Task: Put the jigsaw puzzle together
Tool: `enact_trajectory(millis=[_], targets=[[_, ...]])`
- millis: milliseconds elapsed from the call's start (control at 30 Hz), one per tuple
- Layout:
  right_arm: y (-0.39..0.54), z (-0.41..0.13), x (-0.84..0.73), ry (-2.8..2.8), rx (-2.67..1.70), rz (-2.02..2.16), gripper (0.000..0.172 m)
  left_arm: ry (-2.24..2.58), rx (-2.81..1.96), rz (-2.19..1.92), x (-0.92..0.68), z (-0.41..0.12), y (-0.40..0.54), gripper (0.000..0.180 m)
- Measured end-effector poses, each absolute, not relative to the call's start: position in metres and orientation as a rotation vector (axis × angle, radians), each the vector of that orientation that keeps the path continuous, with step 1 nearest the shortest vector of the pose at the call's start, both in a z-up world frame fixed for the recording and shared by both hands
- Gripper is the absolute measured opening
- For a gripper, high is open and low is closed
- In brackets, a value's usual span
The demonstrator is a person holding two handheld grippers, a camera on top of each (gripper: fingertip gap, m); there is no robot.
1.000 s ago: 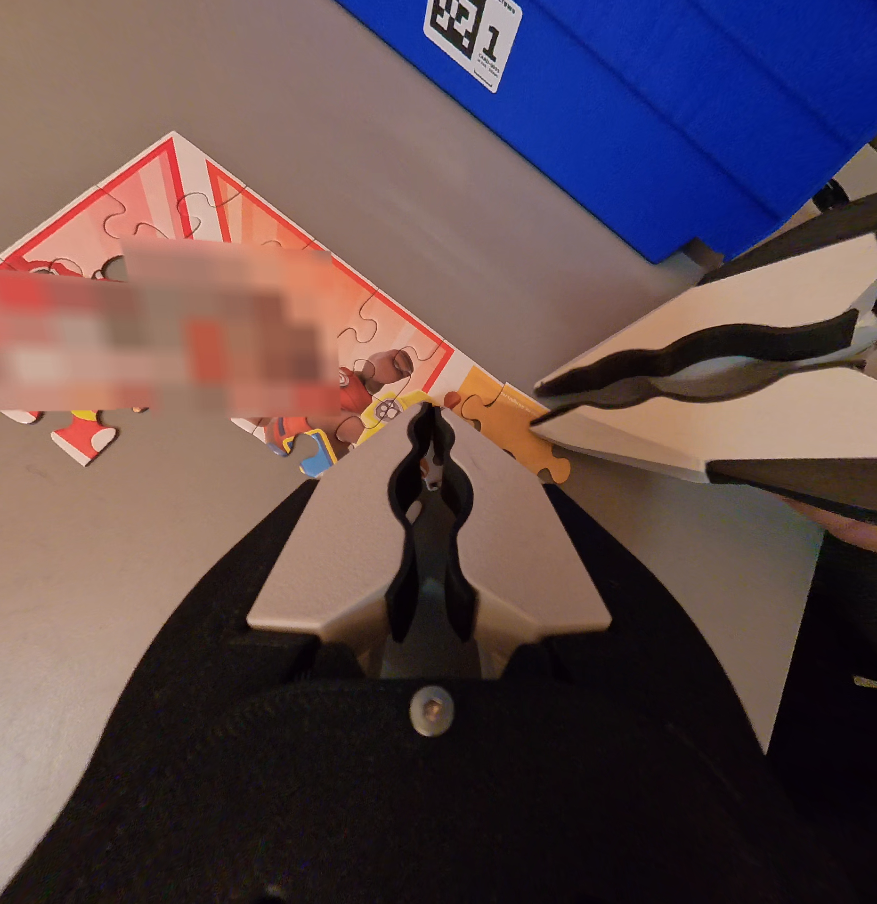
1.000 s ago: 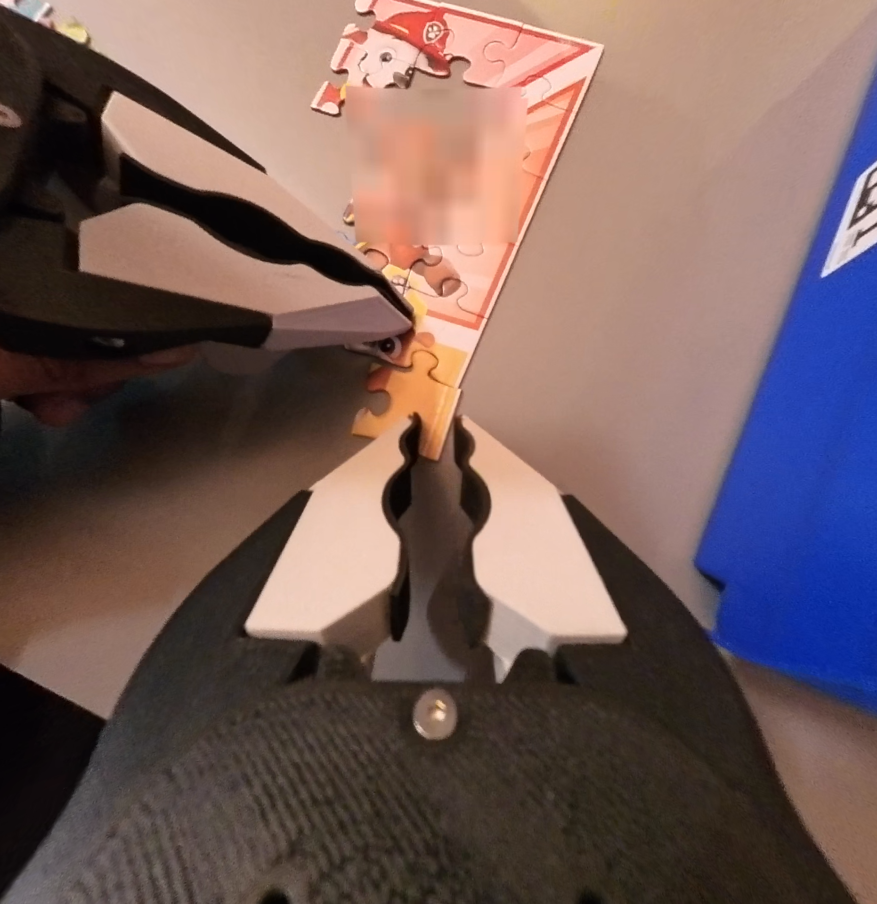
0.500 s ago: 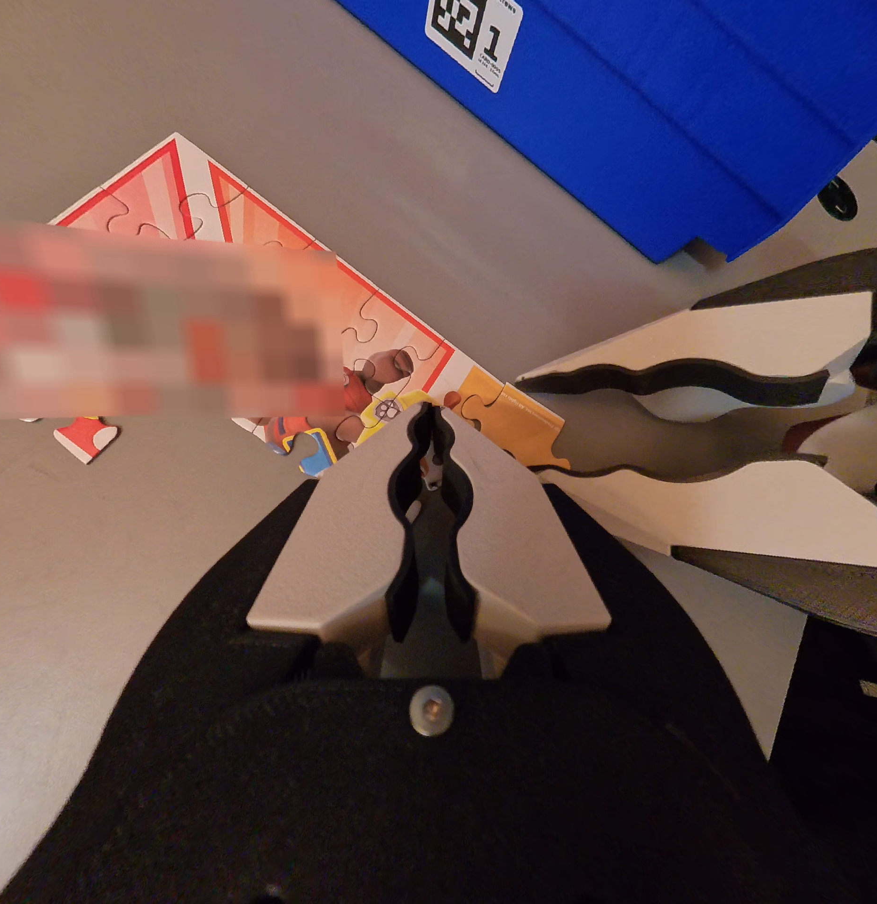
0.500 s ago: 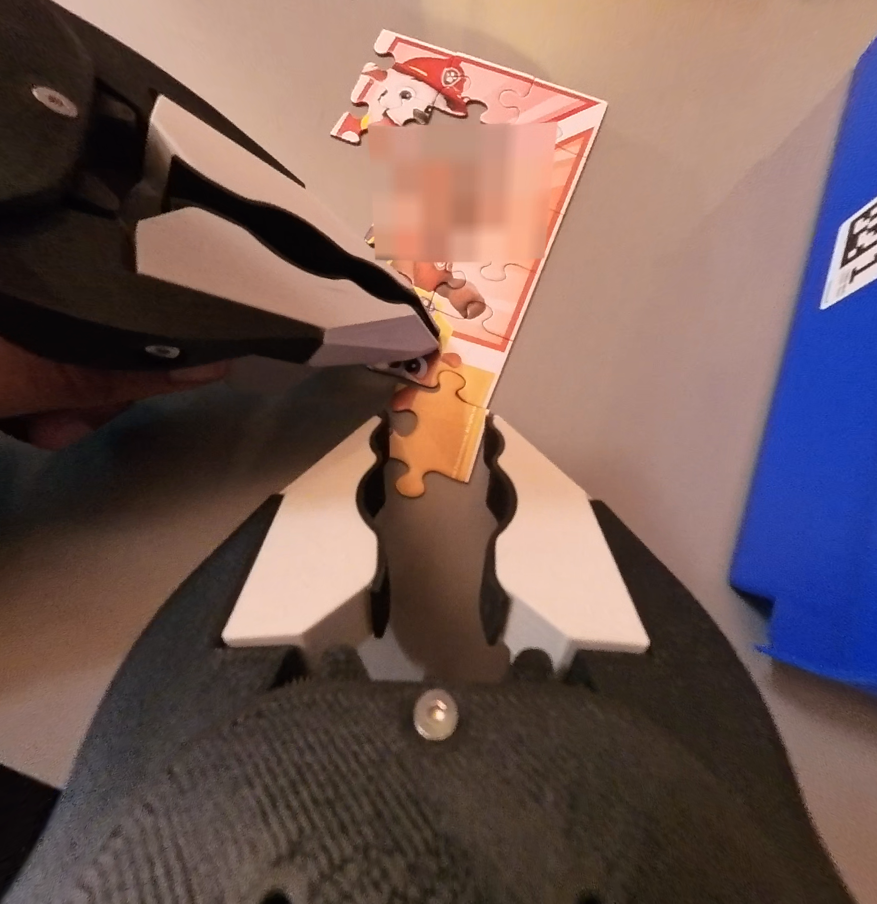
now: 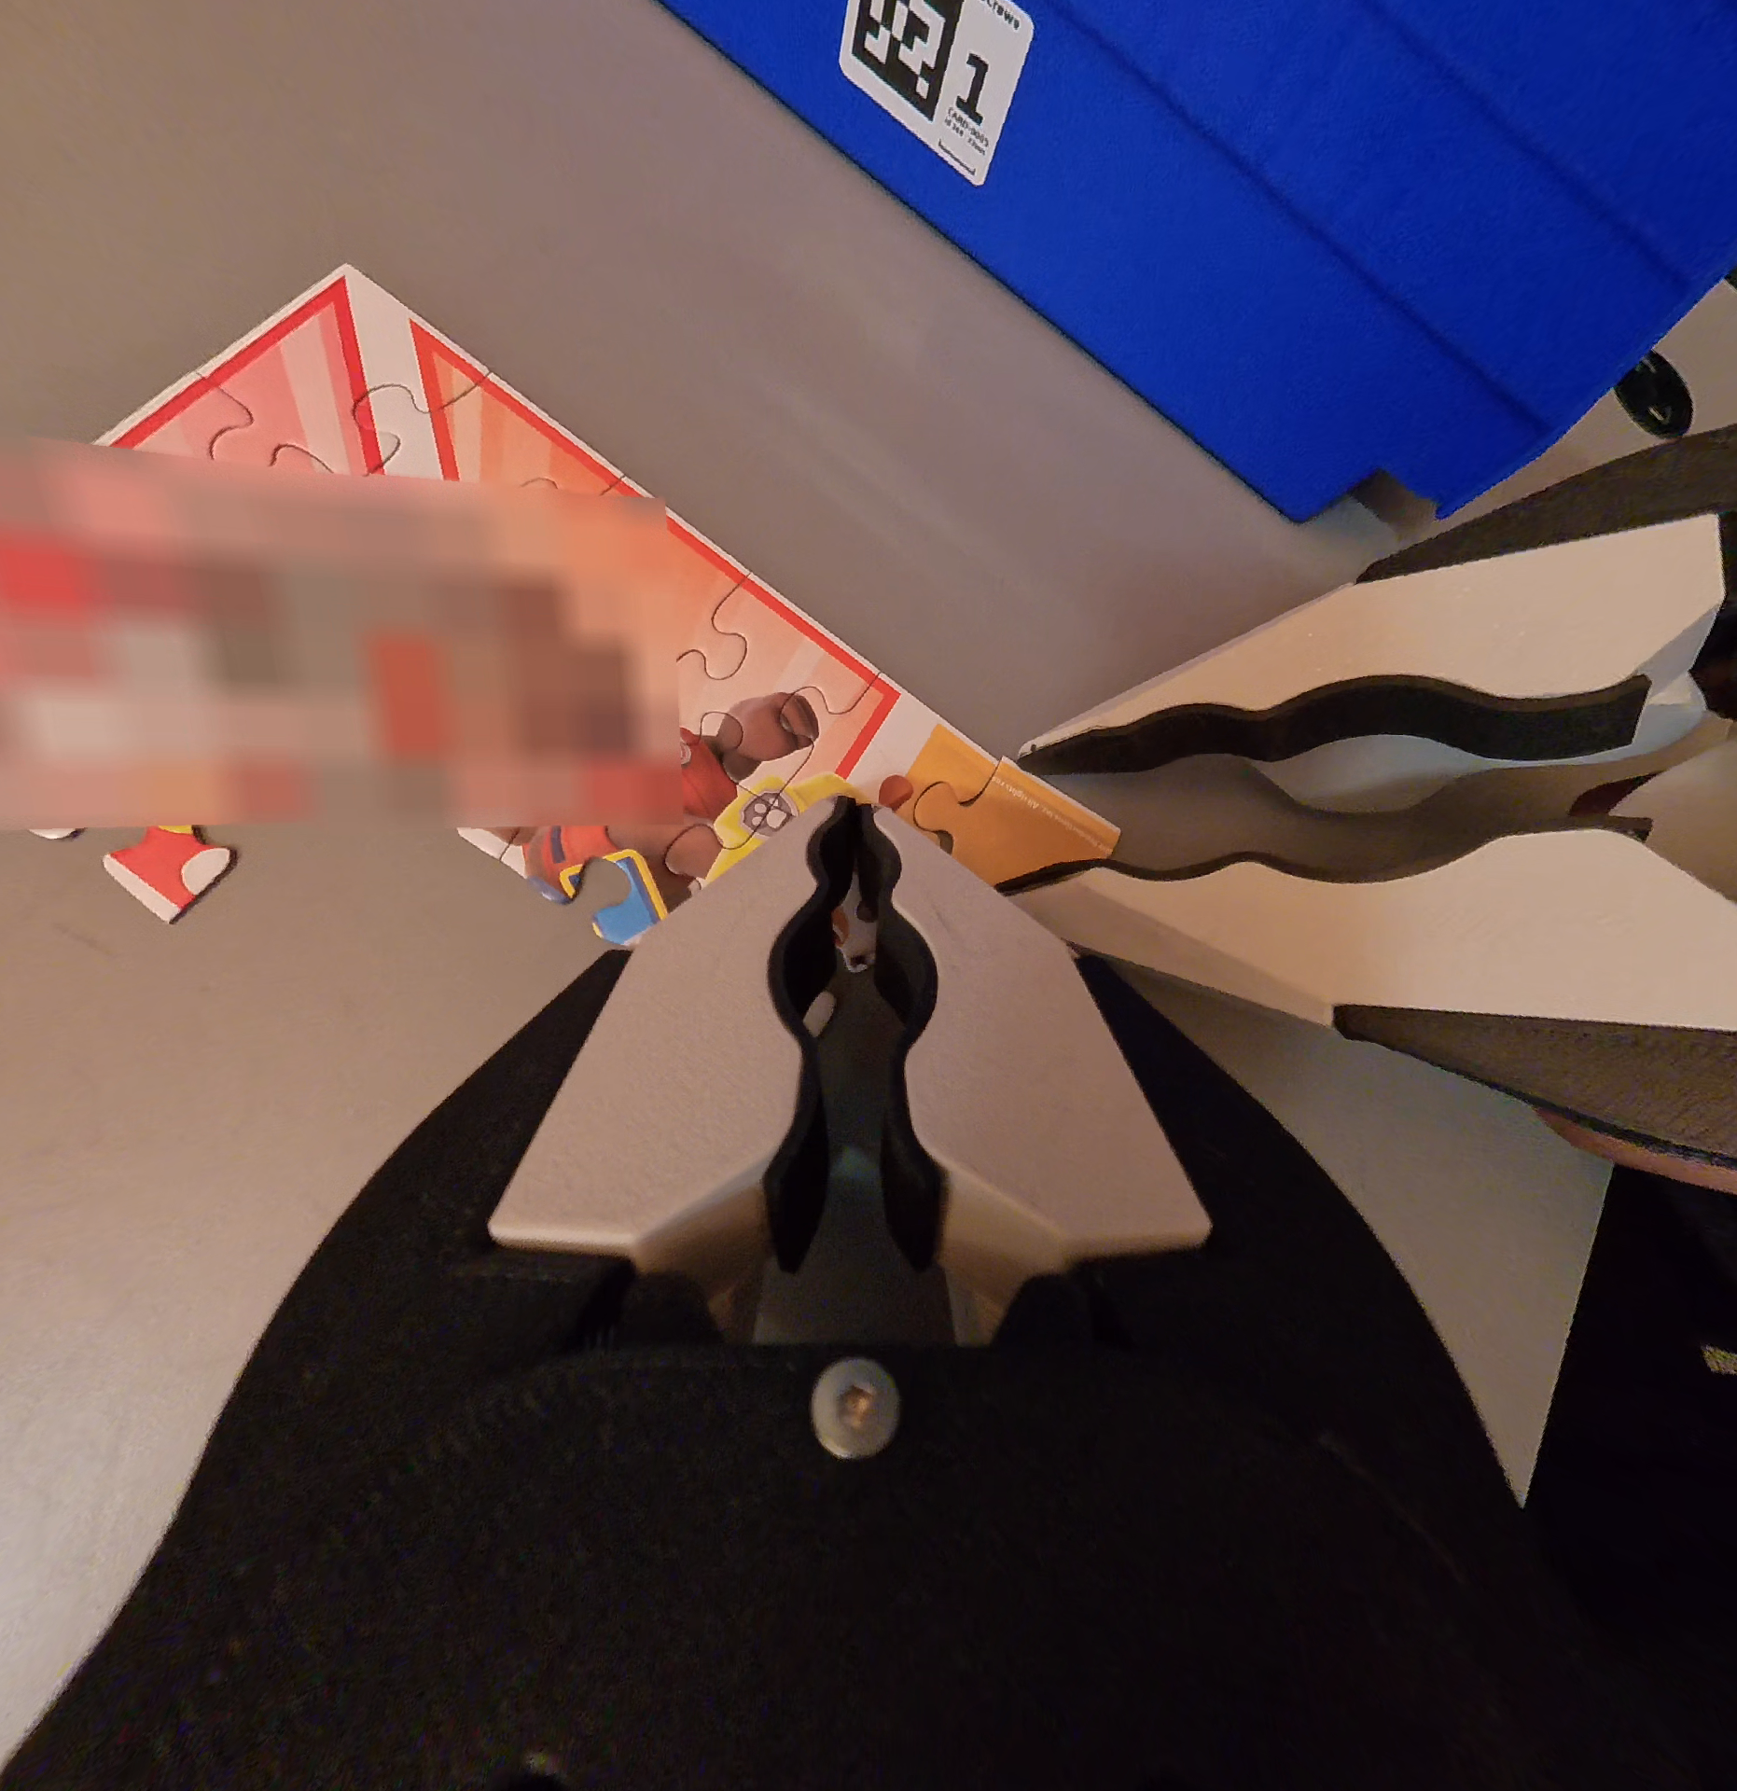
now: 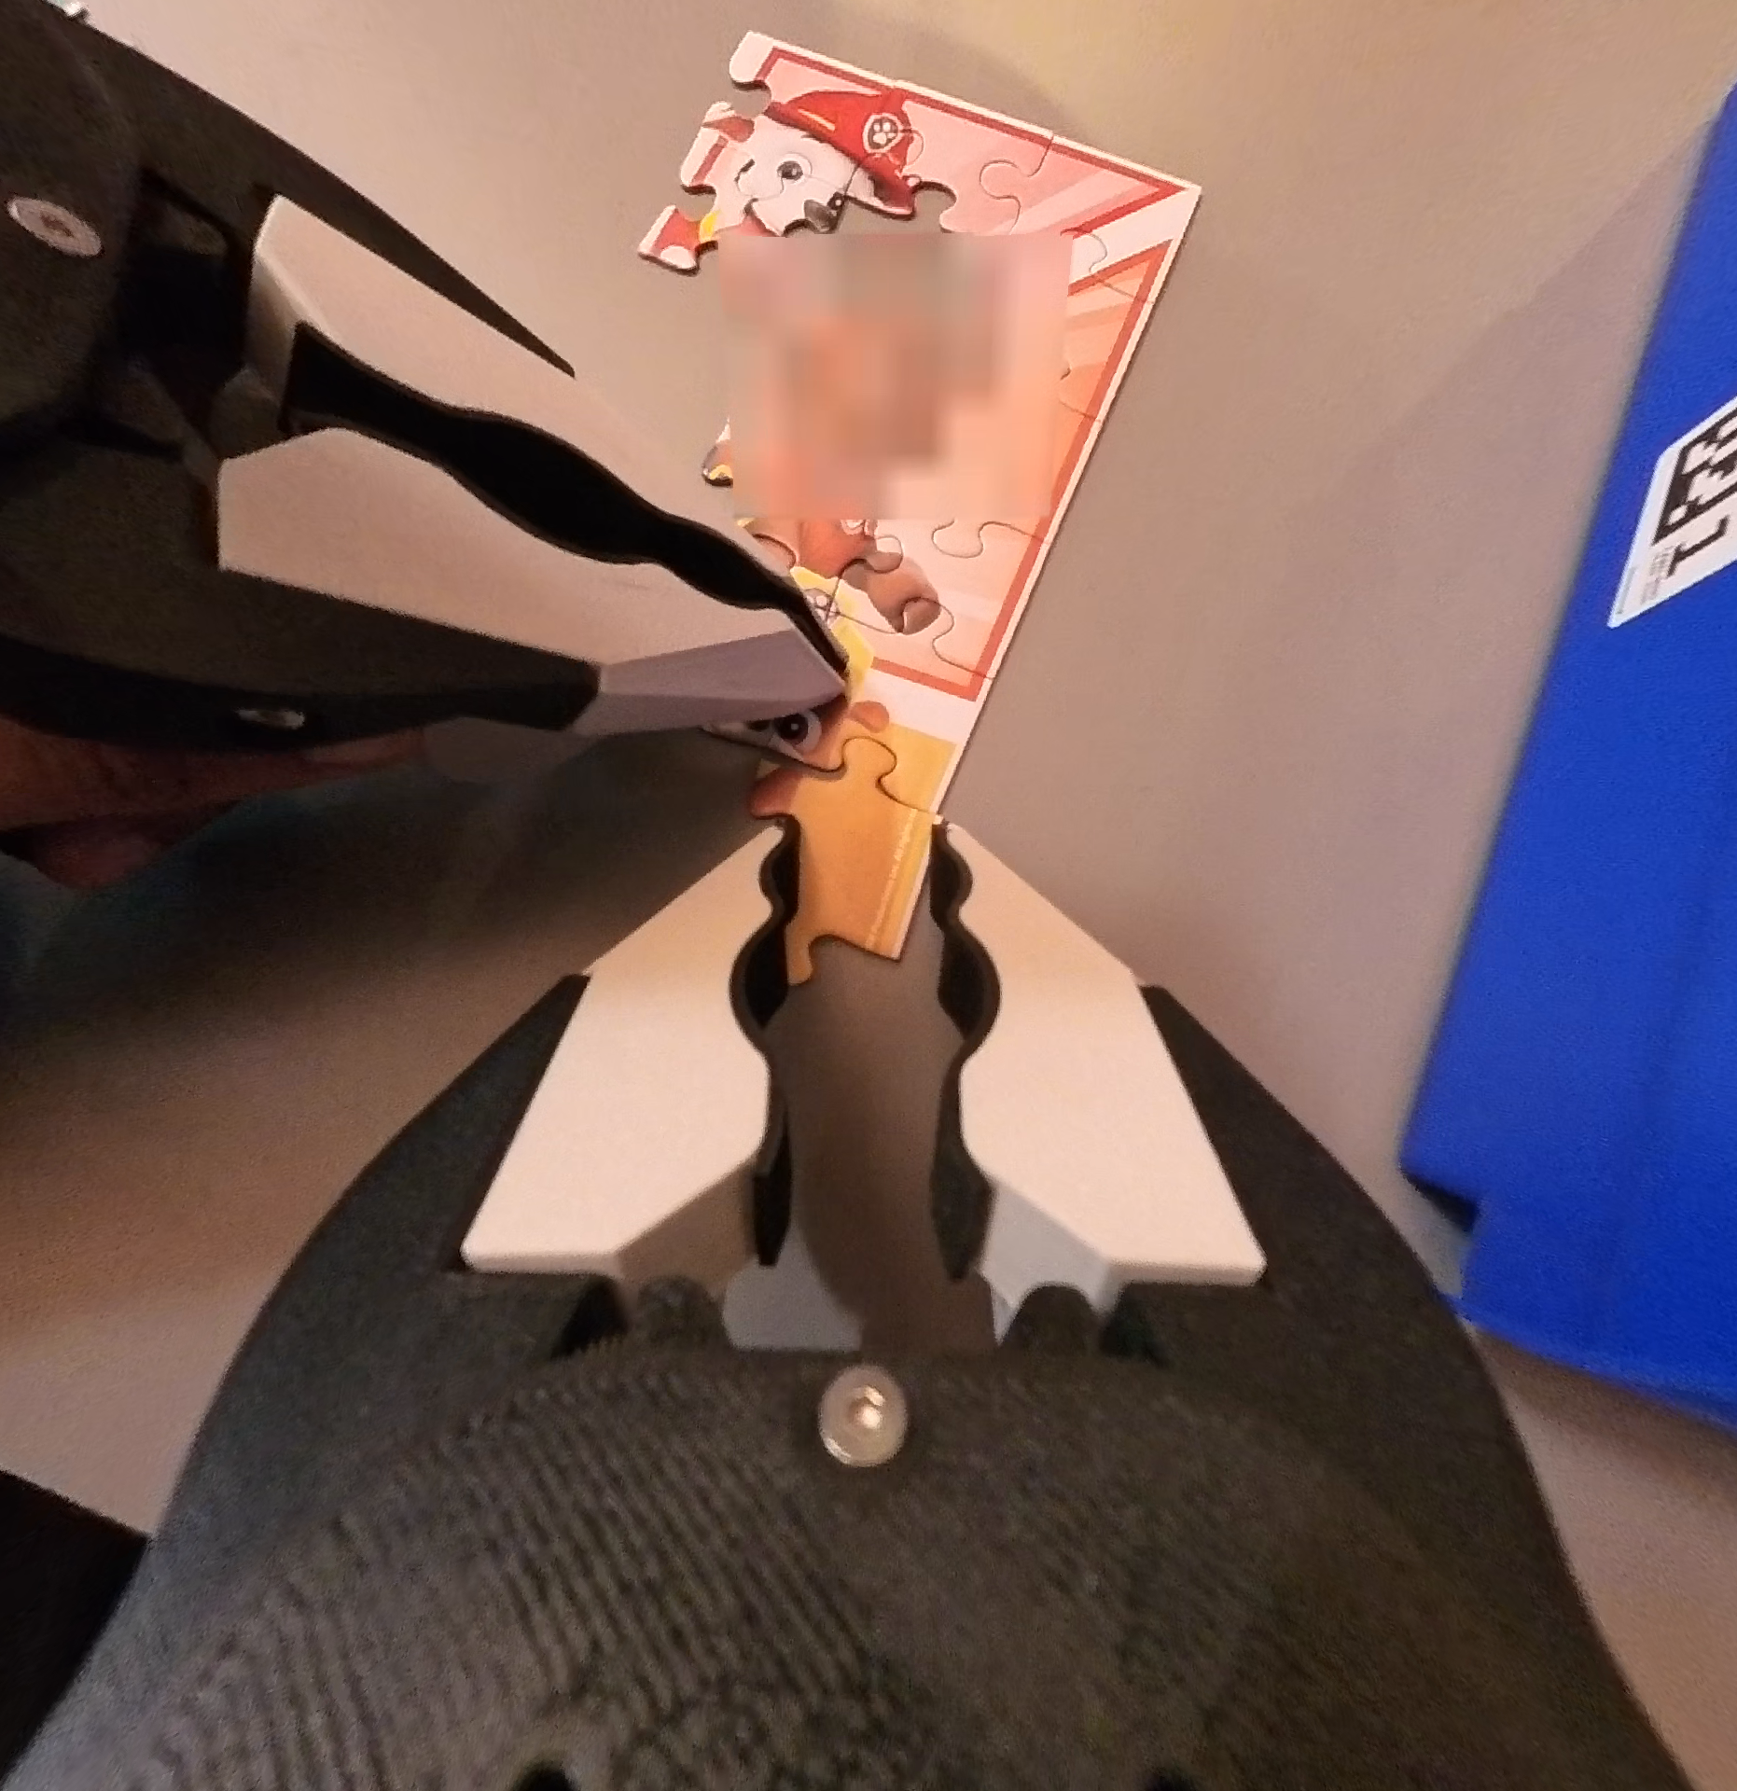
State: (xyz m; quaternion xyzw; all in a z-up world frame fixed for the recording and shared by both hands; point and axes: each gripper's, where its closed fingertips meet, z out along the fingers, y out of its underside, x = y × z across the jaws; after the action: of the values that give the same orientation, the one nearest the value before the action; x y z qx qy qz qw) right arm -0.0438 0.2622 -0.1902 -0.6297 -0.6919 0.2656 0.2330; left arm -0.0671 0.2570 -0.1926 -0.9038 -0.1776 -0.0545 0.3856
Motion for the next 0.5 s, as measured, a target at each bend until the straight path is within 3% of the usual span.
enact_trajectory(millis=[33, 100, 333, 500], targets=[[0.261, -0.189, -0.044, -1.905, -1.726, 0.744, 0.025, -0.451, -2.303, -0.136, -0.067, -0.193, 0.257, 0.0], [0.255, -0.183, -0.045, -1.905, -1.714, 0.801, 0.002, -0.448, -2.301, -0.13, -0.067, -0.193, 0.258, 0.0], [0.266, -0.189, -0.049, -1.921, -1.71, 0.751, 0.041, -0.448, -2.302, -0.137, -0.067, -0.192, 0.258, 0.0], [0.261, -0.19, -0.052, -1.929, -1.72, 0.8, 0.049, -0.447, -2.301, -0.136, -0.067, -0.192, 0.258, 0.0]])
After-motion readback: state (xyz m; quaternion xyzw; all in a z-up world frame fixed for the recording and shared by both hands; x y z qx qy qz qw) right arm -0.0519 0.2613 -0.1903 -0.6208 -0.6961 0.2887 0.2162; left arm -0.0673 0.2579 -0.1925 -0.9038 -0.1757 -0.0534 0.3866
